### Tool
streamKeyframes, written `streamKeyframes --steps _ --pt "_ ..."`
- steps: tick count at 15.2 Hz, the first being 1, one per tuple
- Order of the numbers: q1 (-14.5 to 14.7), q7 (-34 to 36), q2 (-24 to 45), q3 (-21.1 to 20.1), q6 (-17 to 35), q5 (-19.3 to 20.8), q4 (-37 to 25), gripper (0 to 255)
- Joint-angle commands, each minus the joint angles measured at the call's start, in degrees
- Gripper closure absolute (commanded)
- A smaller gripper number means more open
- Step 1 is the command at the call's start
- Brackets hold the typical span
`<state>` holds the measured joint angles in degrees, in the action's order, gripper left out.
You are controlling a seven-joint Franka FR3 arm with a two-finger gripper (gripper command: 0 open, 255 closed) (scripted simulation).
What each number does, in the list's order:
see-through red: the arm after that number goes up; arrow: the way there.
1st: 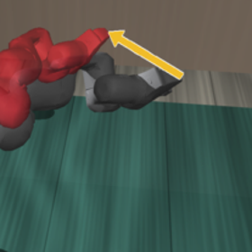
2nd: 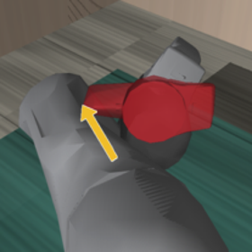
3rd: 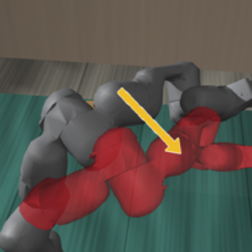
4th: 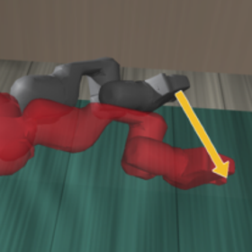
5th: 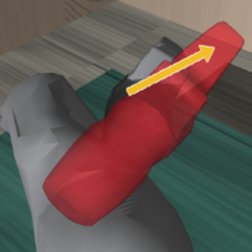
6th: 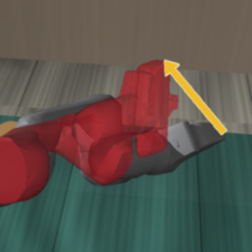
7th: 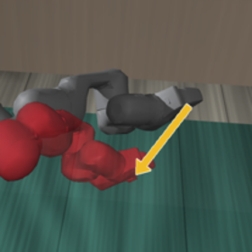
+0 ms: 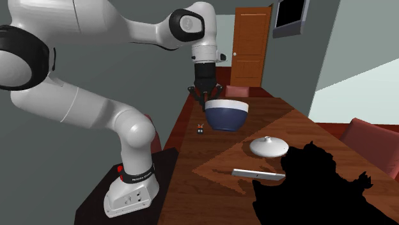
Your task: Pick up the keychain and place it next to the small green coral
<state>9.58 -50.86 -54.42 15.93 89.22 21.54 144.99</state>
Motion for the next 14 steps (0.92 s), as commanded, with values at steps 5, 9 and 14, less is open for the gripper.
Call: streamKeyframes --steps 5,9,14 --pt "-4.0 -8.1 -6.7 6.8 -2.5 7.1 -0.5 255" --pt "-6.1 -13.8 -8.3 11.9 -3.3 11.7 -1.8 255" --pt "-8.3 -21.1 -8.5 18.3 -3.3 17.1 -4.9 255"
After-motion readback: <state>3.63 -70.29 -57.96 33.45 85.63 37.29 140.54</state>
